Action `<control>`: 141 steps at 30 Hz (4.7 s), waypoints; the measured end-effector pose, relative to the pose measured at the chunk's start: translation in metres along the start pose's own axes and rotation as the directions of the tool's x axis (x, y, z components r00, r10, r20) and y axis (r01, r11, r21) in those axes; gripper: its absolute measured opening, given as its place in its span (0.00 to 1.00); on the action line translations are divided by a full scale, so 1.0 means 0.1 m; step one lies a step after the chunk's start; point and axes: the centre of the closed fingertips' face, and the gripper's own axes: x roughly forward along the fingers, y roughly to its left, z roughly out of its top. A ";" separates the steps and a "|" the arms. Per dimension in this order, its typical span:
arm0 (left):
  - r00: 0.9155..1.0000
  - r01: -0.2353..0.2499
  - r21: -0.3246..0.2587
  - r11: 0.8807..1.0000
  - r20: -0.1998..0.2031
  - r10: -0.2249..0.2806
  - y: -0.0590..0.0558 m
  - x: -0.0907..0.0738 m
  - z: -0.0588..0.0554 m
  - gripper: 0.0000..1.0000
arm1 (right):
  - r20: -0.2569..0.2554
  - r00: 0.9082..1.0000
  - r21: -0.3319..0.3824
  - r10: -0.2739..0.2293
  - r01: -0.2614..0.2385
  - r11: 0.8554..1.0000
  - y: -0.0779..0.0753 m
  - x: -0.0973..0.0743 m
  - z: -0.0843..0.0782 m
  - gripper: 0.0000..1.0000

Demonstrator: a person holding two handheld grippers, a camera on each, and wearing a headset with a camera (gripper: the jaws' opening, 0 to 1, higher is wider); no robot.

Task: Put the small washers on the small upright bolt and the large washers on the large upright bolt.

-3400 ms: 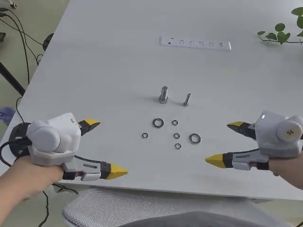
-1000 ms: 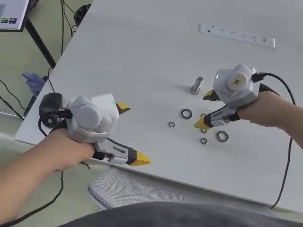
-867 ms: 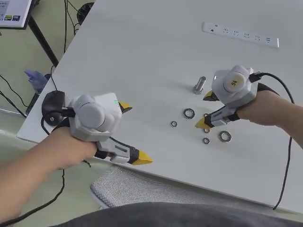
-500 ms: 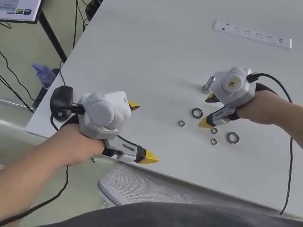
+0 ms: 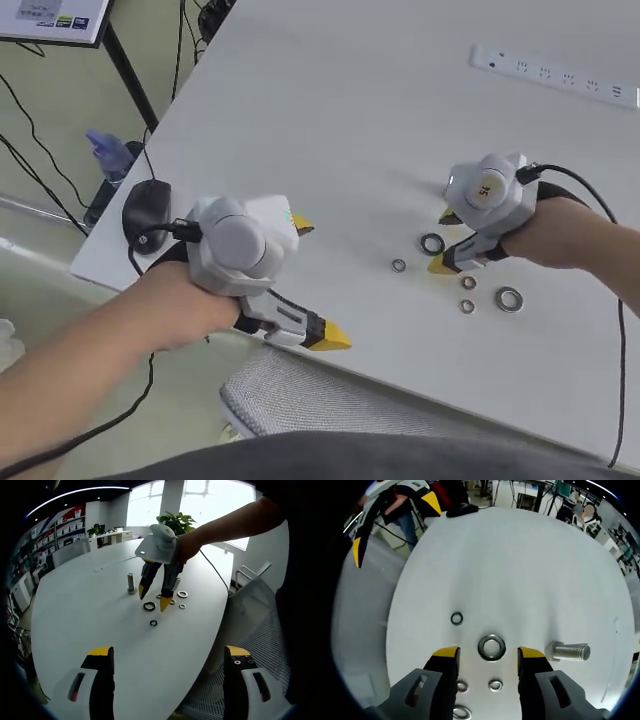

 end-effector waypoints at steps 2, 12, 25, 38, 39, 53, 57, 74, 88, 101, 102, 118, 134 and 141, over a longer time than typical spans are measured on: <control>1.000 -0.003 0.000 1.000 -0.001 0.003 0.01 0.00 0.00 0.91 | -0.004 1.000 -0.005 0.001 -0.001 1.000 0.00 0.01 0.00 0.48; 1.000 -0.011 0.000 1.000 0.000 0.011 0.04 -0.02 0.02 0.91 | -0.016 1.000 -0.033 0.005 -0.006 0.999 0.00 0.04 -0.01 0.43; 1.000 -0.014 -0.007 1.000 0.006 0.014 -0.01 -0.05 0.01 0.90 | -0.088 0.996 -0.058 -0.001 -0.004 0.998 0.02 0.04 0.00 0.25; 0.999 -0.024 -0.004 1.000 0.024 0.025 -0.02 -0.08 0.06 0.88 | -0.144 0.990 -0.087 -0.009 -0.003 0.996 0.00 0.03 -0.01 0.21; 0.999 -0.026 -0.003 1.000 0.023 0.026 -0.02 -0.08 0.06 0.88 | -0.139 0.990 -0.086 -0.009 -0.002 0.996 0.00 0.02 -0.01 0.21; 0.999 -0.030 -0.004 1.000 0.019 0.030 -0.04 -0.11 0.05 0.87 | -0.105 0.994 -0.003 0.007 -0.008 1.000 -0.01 0.00 -0.04 0.21; 0.999 -0.029 -0.006 1.000 0.021 0.029 -0.06 -0.11 0.05 0.86 | -0.105 0.994 0.009 0.000 0.001 1.000 -0.05 -0.02 -0.07 0.21; 1.000 -0.023 -0.010 1.000 0.009 0.023 -0.07 -0.11 -0.01 0.84 | -0.104 0.994 -0.039 -0.016 0.012 0.999 -0.07 0.03 -0.07 0.23; 1.000 -0.014 -0.004 1.000 0.002 0.014 -0.05 -0.09 0.01 0.82 | -0.107 0.994 -0.061 0.003 -0.009 0.998 -0.06 -0.02 -0.12 0.25; 1.000 -0.011 -0.007 1.000 0.001 0.011 -0.02 -0.07 0.02 0.80 | -0.132 0.991 -0.007 -0.006 0.005 1.000 -0.09 0.00 -0.12 0.21; 1.000 -0.012 -0.007 1.000 0.001 0.012 -0.03 -0.08 0.02 0.80 | -0.129 0.992 -0.002 -0.007 0.007 1.000 -0.09 0.00 -0.12 0.20; 1.000 -0.008 -0.010 1.000 0.001 0.008 -0.07 -0.09 0.03 0.79 | -0.119 0.993 0.044 0.012 -0.006 0.999 -0.07 -0.07 -0.14 0.21; 1.000 -0.019 0.004 1.000 0.016 0.019 0.00 -0.09 0.09 0.81 | -0.132 0.991 0.057 -0.012 0.020 0.998 -0.21 -0.52 -0.21 0.21; 1.000 -0.023 0.011 1.000 0.019 0.023 0.05 -0.10 0.10 0.84 | -0.143 0.989 0.079 -0.033 0.044 0.996 -0.33 -0.78 -0.20 0.21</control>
